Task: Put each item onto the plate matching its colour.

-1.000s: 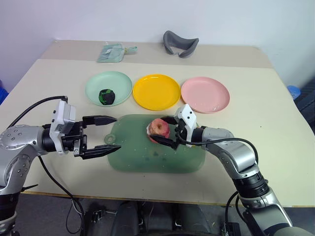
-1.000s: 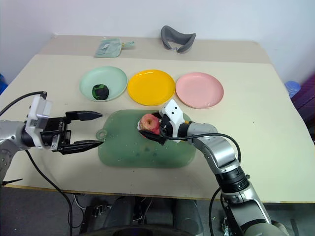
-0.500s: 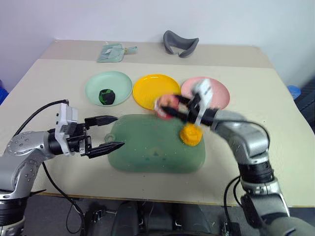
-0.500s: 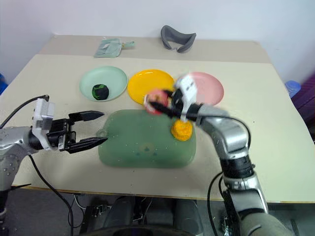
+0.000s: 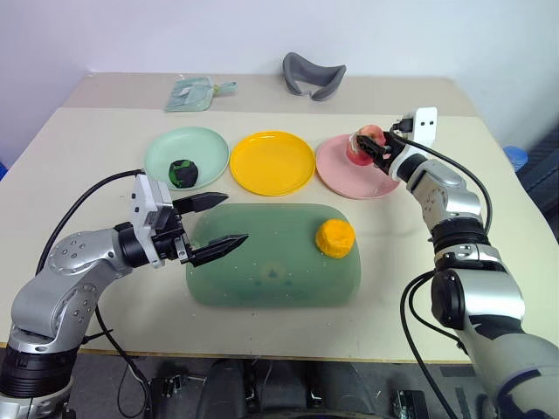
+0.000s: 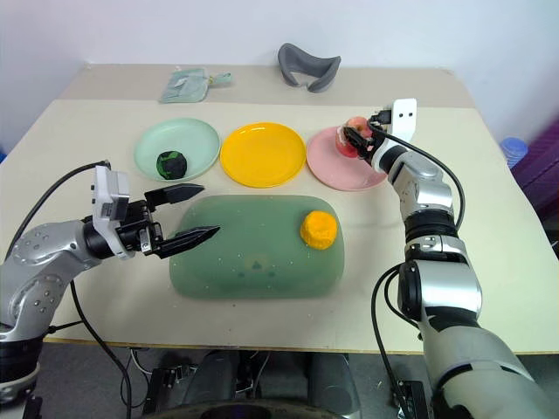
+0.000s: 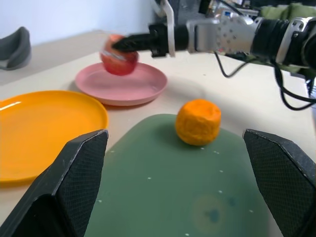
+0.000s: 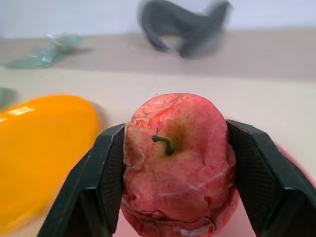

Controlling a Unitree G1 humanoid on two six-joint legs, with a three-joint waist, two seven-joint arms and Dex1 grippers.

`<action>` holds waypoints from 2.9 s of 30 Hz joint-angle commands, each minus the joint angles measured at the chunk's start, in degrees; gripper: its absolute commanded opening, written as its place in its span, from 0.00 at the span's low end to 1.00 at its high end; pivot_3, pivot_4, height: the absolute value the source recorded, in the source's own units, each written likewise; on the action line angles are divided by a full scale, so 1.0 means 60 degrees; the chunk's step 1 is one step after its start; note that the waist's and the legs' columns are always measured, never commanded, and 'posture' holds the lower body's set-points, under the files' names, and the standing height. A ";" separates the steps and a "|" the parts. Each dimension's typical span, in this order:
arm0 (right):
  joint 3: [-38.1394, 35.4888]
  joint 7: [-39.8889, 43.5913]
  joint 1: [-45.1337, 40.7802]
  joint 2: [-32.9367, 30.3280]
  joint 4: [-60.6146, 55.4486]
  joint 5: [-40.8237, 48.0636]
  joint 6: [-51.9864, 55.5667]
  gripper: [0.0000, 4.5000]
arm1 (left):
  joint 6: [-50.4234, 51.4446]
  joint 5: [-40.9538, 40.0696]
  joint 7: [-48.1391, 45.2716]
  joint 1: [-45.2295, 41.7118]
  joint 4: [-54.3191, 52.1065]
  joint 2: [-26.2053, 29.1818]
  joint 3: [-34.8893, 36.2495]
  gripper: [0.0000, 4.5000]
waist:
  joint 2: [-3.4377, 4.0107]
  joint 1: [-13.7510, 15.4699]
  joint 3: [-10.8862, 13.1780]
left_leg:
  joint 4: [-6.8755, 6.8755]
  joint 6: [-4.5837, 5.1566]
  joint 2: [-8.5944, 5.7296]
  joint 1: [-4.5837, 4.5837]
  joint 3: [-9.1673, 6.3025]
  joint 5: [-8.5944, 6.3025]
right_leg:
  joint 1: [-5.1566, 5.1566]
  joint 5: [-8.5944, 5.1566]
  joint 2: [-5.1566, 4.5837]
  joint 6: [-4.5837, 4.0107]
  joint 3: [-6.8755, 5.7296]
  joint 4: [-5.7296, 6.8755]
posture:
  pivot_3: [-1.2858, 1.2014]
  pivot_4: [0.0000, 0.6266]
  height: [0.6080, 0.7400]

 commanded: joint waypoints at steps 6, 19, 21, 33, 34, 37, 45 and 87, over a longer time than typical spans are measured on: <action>-0.0214 0.0328 -0.0588 -0.0044 0.1225 -0.0320 -0.0970 0.86 | -0.0188 0.0188 0.0406 0.0199 -0.0471 -0.0291 -0.0088 1.00 | 0.0019 -0.0034 0.0012 | 0.0001 -0.0002 0.0003 0.0002 0.0000 0.0001 | -0.0001 0.0000 0.0001 0.0001 0.0006 0.0003 | 0.52 0.24 1.00; -0.0310 0.2550 0.2932 -0.0906 -0.6164 0.1535 0.1215 0.99 | -0.0475 0.0614 -0.0037 -0.0278 0.0165 -0.0562 -0.0688 1.00 | 0.0021 0.0087 0.0013 | 0.0006 -0.0002 0.0002 0.0001 -0.0008 0.0001 | 0.0006 0.0001 -0.0003 0.0003 0.0006 0.0003 | 0.52 0.24 1.00; -0.0173 0.3050 0.4445 -0.1384 -0.8528 0.2321 0.2526 0.99 | -0.0547 0.0653 -0.0168 -0.0414 0.0372 -0.0597 -0.0758 1.00 | 0.0021 0.0174 0.0013 | 0.0003 -0.0002 0.0003 0.0001 -0.0012 0.0001 | 0.0007 0.0000 -0.0003 0.0003 0.0006 0.0000 | 0.52 0.24 1.00; 0.0248 0.3131 0.8765 -0.1884 -1.2926 0.2934 0.3832 0.99 | -0.0672 0.0794 -0.1018 -0.1147 0.1224 -0.0603 -0.0988 1.00 | 0.0017 0.0284 0.0010 | 0.0012 -0.0001 0.0000 0.0008 -0.0015 0.0000 | 0.0016 0.0001 0.0005 0.0002 0.0004 -0.0002 | 0.52 0.24 1.00; 0.0356 0.3101 0.8840 -0.1832 -1.2931 0.2813 0.3703 0.99 | -0.0613 0.0736 -0.1113 -0.1126 0.1198 -0.0572 -0.0995 1.00 | 0.0017 0.0294 0.0010 | 0.0014 0.0000 -0.0002 0.0008 -0.0015 -0.0001 | 0.0017 0.0001 0.0004 0.0003 0.0004 -0.0002 | 0.52 0.24 1.00; 0.0651 0.3031 0.8855 -0.1734 -1.2844 0.2467 0.3301 0.99 | -0.0492 0.0586 -0.1457 -0.1015 0.1122 -0.0379 -0.0969 1.00 | 0.0015 0.0284 0.0012 | 0.0017 0.0000 -0.0004 0.0008 -0.0014 -0.0001 | 0.0018 0.0001 0.0002 0.0003 0.0004 -0.0002 | 0.52 0.24 1.00; 0.1174 0.2808 0.8415 -0.1398 -1.2250 0.1710 0.2501 0.99 | -0.0692 0.0505 -0.2562 -0.0696 0.1025 0.0298 -0.0816 1.00 | 0.0015 0.0294 0.0012 | 0.0016 0.0000 -0.0001 0.0008 -0.0015 -0.0001 | 0.0015 0.0000 0.0006 0.0002 0.0004 -0.0002 | 0.52 0.24 1.00; 0.2383 0.1002 0.0786 0.2638 -0.2773 -0.1052 -0.1718 0.62 | -0.0367 0.3394 0.4936 -0.1195 0.1418 -0.3100 -0.0536 1.00 | 0.0014 0.0213 0.0012 | 0.0024 0.0000 0.0001 0.0005 -0.0009 0.0001 | 0.0011 0.0001 0.0005 0.0003 0.0002 0.0011 | 0.52 0.24 1.00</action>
